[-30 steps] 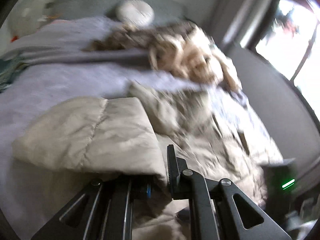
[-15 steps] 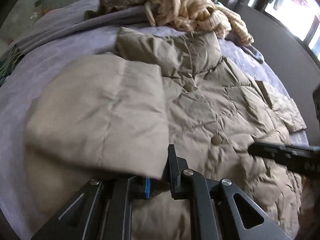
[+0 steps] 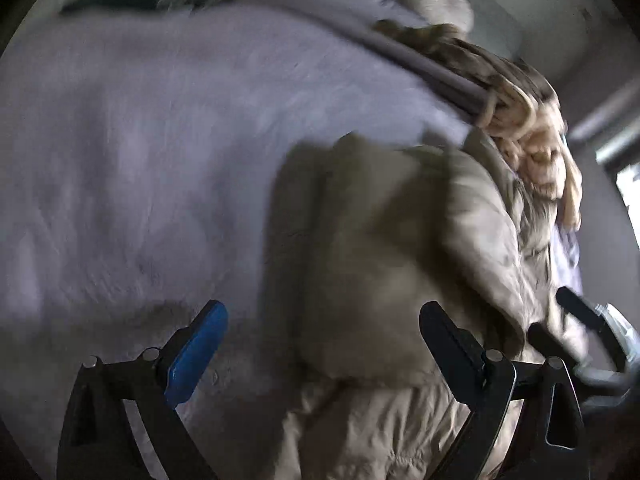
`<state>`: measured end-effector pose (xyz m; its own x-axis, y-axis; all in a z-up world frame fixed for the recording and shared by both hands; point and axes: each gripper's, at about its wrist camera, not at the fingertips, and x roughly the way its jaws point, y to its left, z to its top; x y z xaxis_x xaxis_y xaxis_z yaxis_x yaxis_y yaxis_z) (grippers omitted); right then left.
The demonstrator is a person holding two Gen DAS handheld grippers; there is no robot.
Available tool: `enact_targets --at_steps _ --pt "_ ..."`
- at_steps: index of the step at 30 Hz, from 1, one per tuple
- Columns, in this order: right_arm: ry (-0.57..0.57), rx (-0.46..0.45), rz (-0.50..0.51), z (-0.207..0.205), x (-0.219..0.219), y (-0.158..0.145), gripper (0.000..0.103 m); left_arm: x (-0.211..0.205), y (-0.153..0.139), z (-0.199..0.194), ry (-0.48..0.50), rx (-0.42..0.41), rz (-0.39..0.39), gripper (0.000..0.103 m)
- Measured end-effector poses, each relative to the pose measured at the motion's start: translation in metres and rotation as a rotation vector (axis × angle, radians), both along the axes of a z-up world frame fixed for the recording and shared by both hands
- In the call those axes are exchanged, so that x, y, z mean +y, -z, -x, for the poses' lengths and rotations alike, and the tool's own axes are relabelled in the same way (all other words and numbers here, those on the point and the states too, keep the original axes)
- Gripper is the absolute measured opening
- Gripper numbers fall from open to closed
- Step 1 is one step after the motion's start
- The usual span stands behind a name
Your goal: Fold large clothes
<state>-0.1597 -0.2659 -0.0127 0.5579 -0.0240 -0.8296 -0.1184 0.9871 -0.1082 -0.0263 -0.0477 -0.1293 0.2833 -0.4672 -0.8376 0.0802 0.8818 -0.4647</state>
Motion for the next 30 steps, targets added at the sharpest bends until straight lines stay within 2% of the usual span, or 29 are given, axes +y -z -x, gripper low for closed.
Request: enact_targets --at_steps 1,4,6,8,10,11,14,15,16,17,18,19,20,22,24,27,28,30 --pt "-0.017 -0.003 0.072 -0.006 0.013 0.008 0.08 0.004 0.01 -0.008 -0.008 0.031 0.025 0.092" --pt "-0.048 0.0 0.228 -0.025 0.031 0.033 0.08 0.003 0.018 -0.026 -0.01 0.047 0.037 0.091" --pt "-0.033 -0.016 0.276 -0.033 0.027 0.035 0.08 0.0 0.014 -0.041 -0.002 0.032 0.052 0.091" --pt "0.047 -0.052 0.258 -0.038 0.005 0.027 0.08 -0.002 0.011 -0.056 0.012 0.024 0.067 0.091" --pt "0.181 -0.075 0.163 -0.038 -0.034 0.015 0.08 -0.009 0.009 -0.068 0.031 0.026 0.074 0.091" --pt "0.258 -0.081 0.08 -0.035 -0.059 0.01 0.08 -0.012 0.009 -0.076 0.038 0.032 0.079 0.091" --pt "0.439 -0.089 -0.184 -0.02 -0.123 0.007 0.08 -0.02 0.011 -0.086 0.057 0.046 0.093 0.091" --pt "0.514 -0.086 -0.327 -0.012 -0.152 0.012 0.08 -0.025 0.013 -0.09 0.061 0.051 0.096 0.091" --pt "0.557 -0.077 -0.42 -0.007 -0.169 0.017 0.08 -0.027 0.014 -0.096 0.062 0.055 0.108 0.089" --pt "0.599 -0.059 -0.511 -0.003 -0.184 0.024 0.072 -0.031 0.012 -0.094 0.065 0.052 0.121 0.057" --pt "0.642 -0.035 -0.604 0.001 -0.199 0.034 0.057 -0.034 0.01 -0.097 0.086 0.061 0.153 0.037" --pt "0.672 -0.001 -0.696 0.002 -0.213 0.045 0.008 -0.038 0.005 -0.096 0.099 0.063 0.17 0.023" --pt "0.692 0.028 -0.742 0.002 -0.222 0.053 0.004 -0.041 -0.005 -0.09 0.109 0.024 0.148 0.018" --pt "0.729 0.012 -0.816 0.011 -0.236 0.059 0.004 -0.053 -0.025 -0.084 0.178 -0.077 0.069 0.017" --pt "0.729 -0.01 -0.812 0.023 -0.237 0.057 0.004 -0.071 -0.034 -0.083 0.24 -0.153 -0.029 0.017" --pt "0.744 0.014 -0.768 0.034 -0.24 0.072 0.004 -0.083 -0.018 -0.088 0.276 -0.153 -0.11 0.018" --pt "0.747 0.027 -0.767 0.034 -0.242 0.081 0.004 -0.081 -0.011 -0.089 0.276 -0.159 -0.135 0.023" --pt "0.726 0.026 -0.785 0.026 -0.249 0.094 0.004 -0.075 -0.004 -0.092 0.238 -0.17 -0.189 0.046"
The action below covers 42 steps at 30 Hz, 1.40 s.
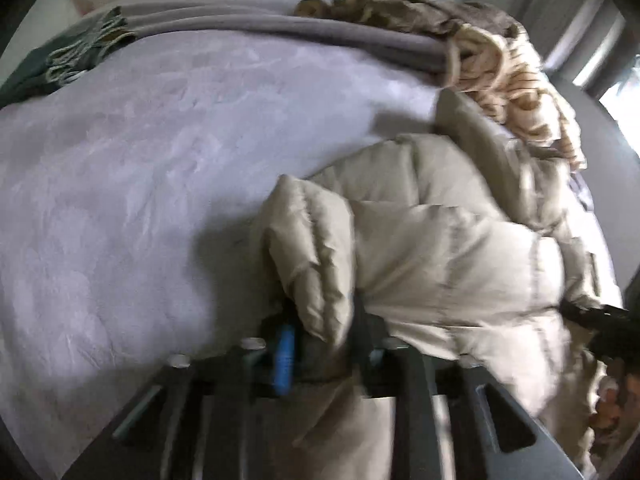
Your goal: Fold large clothes
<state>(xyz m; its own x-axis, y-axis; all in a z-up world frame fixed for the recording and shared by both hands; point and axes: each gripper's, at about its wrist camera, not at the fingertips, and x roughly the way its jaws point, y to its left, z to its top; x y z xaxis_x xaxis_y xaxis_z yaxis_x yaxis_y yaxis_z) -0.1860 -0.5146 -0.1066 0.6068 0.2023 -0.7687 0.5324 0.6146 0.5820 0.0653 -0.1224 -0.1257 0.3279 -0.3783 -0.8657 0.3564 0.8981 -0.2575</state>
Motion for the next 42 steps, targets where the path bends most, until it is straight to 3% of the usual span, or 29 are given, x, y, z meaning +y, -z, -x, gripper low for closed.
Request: enact_targets --at_steps 1,2,6,7,8,9,10,11,12,13,15,18,21,24,29,36,40,42 --pt "-0.01 -0.003 0.009 -0.003 0.0 0.001 0.004 0.004 -0.001 -0.002 -0.041 -0.016 -0.033 0.069" --pt "-0.018 -0.004 0.017 -0.005 -0.001 0.001 0.007 0.011 -0.004 -0.003 -0.09 -0.039 -0.067 0.081" --pt "-0.053 0.031 0.018 -0.004 -0.005 -0.015 0.03 0.033 -0.024 -0.009 -0.144 -0.073 -0.095 0.082" --pt "-0.036 0.04 0.05 0.003 -0.007 -0.023 0.045 0.037 -0.03 -0.009 -0.155 -0.089 -0.108 0.081" --pt "-0.011 0.041 0.098 0.01 -0.01 -0.033 0.05 0.037 -0.038 -0.008 -0.155 -0.095 -0.107 0.071" --pt "0.011 0.046 0.145 0.021 -0.011 -0.04 0.05 0.042 -0.043 0.0 -0.146 -0.093 -0.092 0.059" --pt "0.049 0.069 0.239 0.03 -0.013 -0.052 0.05 0.043 -0.046 0.003 -0.13 -0.077 -0.072 0.038" --pt "0.061 0.075 0.277 0.036 -0.013 -0.058 0.044 0.043 -0.049 0.005 -0.112 -0.055 -0.054 0.028" --pt "0.061 0.065 0.311 0.041 -0.013 -0.066 0.031 0.039 -0.051 0.01 -0.094 -0.048 -0.035 0.027" --pt "0.044 0.056 0.325 0.041 -0.01 -0.071 0.009 0.037 -0.052 0.015 -0.068 -0.049 -0.016 0.027" --pt "-0.006 0.028 0.346 0.041 -0.005 -0.077 0.009 0.023 -0.049 0.029 -0.003 -0.047 -0.017 0.027" --pt "-0.137 0.001 0.356 0.026 0.014 -0.072 0.009 0.003 -0.026 0.044 0.029 -0.052 -0.113 0.027" --pt "-0.207 0.072 0.358 0.008 0.027 -0.039 0.008 0.001 -0.002 0.038 -0.002 -0.043 -0.136 0.027" --pt "-0.211 0.104 0.356 -0.005 0.021 -0.015 0.0 0.003 0.005 0.027 -0.016 -0.036 -0.135 0.027" --pt "-0.17 0.115 0.349 0.003 0.015 -0.028 0.003 0.007 -0.006 0.029 -0.018 -0.035 -0.171 0.027" --pt "-0.09 0.141 0.181 0.065 0.006 -0.047 0.008 0.008 -0.043 0.072 0.019 -0.021 -0.18 0.027" --pt "-0.023 0.158 0.116 0.103 0.013 -0.053 0.037 -0.002 -0.064 0.108 0.072 -0.01 -0.179 0.028" --pt "0.014 0.157 0.099 0.12 0.017 -0.058 0.039 -0.005 -0.073 0.121 0.087 -0.009 -0.178 0.064"
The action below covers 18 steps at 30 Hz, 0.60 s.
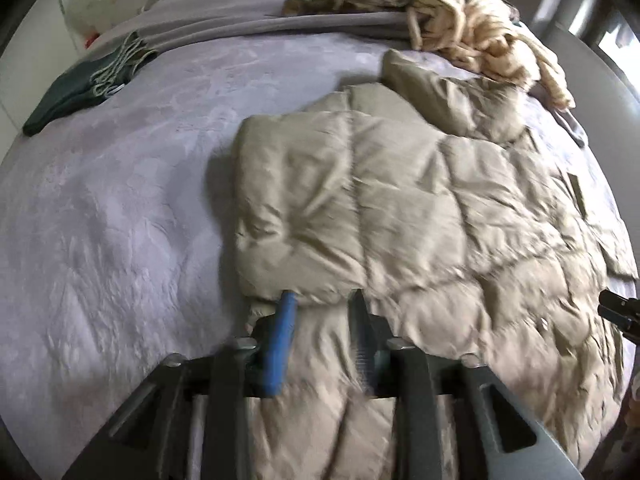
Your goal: Fold large clothes
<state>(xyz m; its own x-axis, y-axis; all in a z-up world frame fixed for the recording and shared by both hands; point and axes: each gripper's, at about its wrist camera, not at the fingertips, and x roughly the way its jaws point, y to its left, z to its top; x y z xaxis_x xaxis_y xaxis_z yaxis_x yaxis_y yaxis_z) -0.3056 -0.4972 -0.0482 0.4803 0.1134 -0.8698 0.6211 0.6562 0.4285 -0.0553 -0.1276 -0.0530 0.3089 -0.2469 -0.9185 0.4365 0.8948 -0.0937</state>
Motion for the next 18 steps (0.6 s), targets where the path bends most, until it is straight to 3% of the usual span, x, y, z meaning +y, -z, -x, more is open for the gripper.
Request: enact_targets --at_steps 1,2,8,12,14,18 --pt "0.011 0.0 -0.003 0.007 0.003 -0.002 0.039 -0.001 -0.005 0.006 -0.002 -0.01 0.007 0.095" --pt "0.027 -0.001 -0.008 0.013 0.005 -0.005 0.04 0.0 -0.015 0.014 -0.012 -0.046 0.025 0.099" --pt "0.111 -0.014 -0.014 0.05 0.009 -0.021 0.049 -0.012 -0.034 0.026 0.037 -0.03 0.064 0.1" --pt "0.16 -0.039 -0.03 0.068 0.004 -0.029 0.055 -0.032 -0.045 0.04 0.09 -0.055 0.031 0.103" --pt "0.174 -0.052 -0.034 0.075 -0.002 -0.031 0.07 -0.046 -0.047 0.049 0.116 -0.038 0.019 0.103" --pt "0.205 -0.082 -0.06 0.088 -0.027 -0.03 0.071 -0.075 -0.045 0.067 0.116 -0.044 -0.023 0.103"
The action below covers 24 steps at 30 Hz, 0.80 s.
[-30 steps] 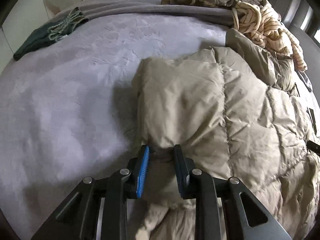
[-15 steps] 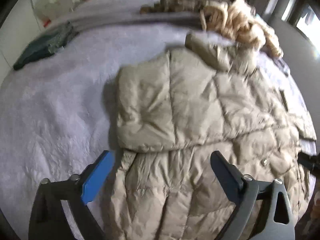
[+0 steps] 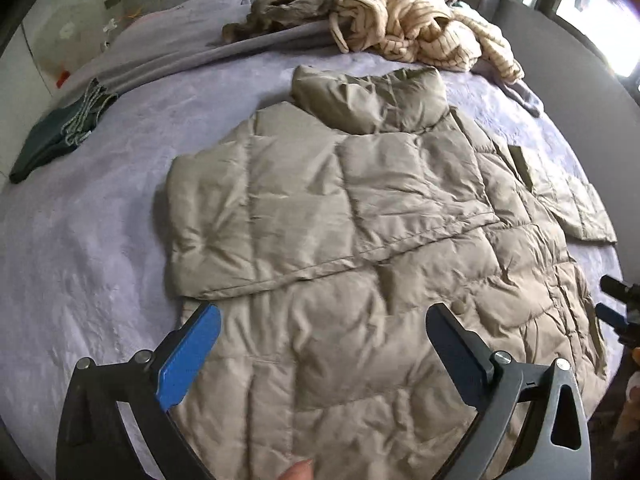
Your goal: Fold large clothes
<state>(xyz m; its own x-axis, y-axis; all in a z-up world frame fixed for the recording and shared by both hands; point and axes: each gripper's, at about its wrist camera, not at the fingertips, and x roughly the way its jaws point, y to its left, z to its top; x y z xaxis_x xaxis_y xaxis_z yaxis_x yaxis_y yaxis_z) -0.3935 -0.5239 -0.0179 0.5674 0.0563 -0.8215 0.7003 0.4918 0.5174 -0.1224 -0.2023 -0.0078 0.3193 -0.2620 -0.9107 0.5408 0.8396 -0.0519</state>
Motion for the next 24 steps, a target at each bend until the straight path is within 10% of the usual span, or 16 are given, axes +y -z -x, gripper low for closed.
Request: enact_targets --at_steps 13,15,24 --pt "0.072 -0.073 -0.12 0.044 -0.151 0.037 0.084 -0.145 0.025 0.068 0.009 0.101 -0.025 0.103" --pt "0.114 -0.105 -0.14 0.052 -0.176 0.045 0.102 -0.164 0.025 0.075 0.011 0.1 -0.019 0.103" --pt "0.305 -0.197 -0.268 0.066 -0.285 0.085 0.103 -0.22 0.027 0.081 0.018 0.092 -0.045 0.103"
